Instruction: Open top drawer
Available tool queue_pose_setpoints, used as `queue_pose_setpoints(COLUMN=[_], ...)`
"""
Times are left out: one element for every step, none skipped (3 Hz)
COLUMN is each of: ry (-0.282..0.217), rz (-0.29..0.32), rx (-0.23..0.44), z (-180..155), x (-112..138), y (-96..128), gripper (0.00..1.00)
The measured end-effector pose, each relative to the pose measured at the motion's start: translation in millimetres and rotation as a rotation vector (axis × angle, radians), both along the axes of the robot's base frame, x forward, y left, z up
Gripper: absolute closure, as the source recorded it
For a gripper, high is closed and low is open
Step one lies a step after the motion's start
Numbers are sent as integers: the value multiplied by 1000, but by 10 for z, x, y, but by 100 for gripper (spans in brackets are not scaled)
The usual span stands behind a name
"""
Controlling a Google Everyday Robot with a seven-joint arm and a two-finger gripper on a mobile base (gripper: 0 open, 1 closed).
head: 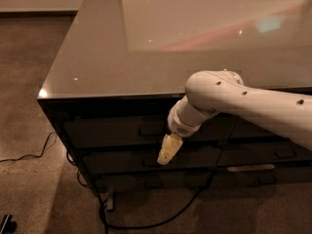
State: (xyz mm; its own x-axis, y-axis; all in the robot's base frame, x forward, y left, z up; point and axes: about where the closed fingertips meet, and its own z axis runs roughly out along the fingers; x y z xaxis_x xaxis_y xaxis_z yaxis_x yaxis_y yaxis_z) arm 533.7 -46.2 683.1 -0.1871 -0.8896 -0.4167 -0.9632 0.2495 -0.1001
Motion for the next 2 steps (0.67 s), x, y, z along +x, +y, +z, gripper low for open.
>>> queue_pose_setpoints(ry=[-18, -28], rz=[-29, -37], rx=[-17, -35], z=[-52, -110], x=[237, 415], y=[-23, -11], gripper=[0, 0])
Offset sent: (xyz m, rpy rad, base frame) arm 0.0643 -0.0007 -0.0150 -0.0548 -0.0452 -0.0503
